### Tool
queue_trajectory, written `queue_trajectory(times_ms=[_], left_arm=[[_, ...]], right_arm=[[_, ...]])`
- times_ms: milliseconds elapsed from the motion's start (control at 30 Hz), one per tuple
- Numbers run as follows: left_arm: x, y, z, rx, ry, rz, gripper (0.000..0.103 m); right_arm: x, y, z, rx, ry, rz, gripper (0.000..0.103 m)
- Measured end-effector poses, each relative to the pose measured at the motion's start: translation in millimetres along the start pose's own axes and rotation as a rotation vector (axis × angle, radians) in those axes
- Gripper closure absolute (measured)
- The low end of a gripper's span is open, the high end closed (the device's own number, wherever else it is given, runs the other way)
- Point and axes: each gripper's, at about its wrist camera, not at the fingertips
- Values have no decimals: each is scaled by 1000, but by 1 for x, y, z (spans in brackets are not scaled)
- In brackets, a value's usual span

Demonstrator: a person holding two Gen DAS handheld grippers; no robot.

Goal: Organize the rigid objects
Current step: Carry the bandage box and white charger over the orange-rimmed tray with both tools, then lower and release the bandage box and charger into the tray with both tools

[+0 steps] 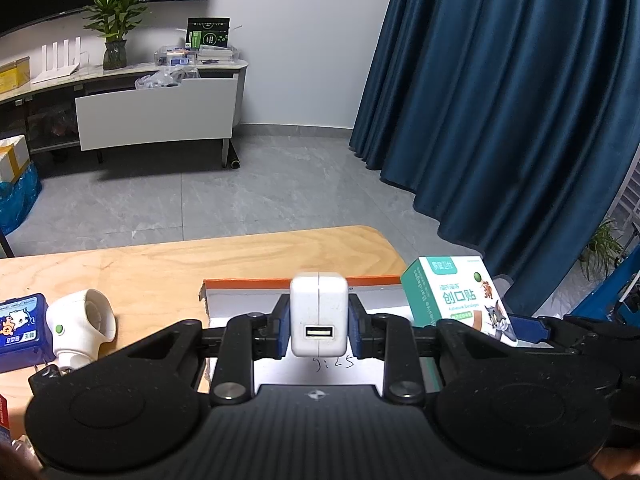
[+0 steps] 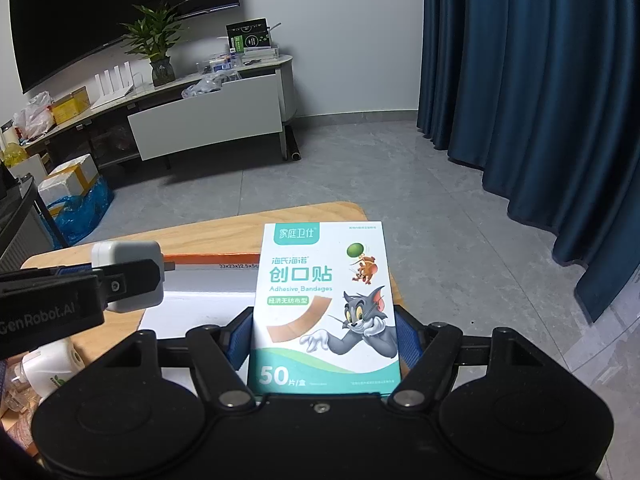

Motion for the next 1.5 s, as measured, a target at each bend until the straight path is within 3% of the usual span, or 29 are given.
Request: queue_trajectory(times_ms=[1267, 1500], left_arm=[[-4, -27, 2, -60, 28, -11, 74], [-5, -32, 3, -67, 25, -8, 74]], right_arm=[[-4, -38, -2, -57, 46, 22, 19], [9, -19, 1, -24, -6, 8, 16]])
Point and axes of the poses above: each gripper's, at about its wrist camera, not at the fingertips, and y roughly against the way its jaws point, x to its right, z to its underside, and after that the axes turned 4 degrees about -y, right-handed
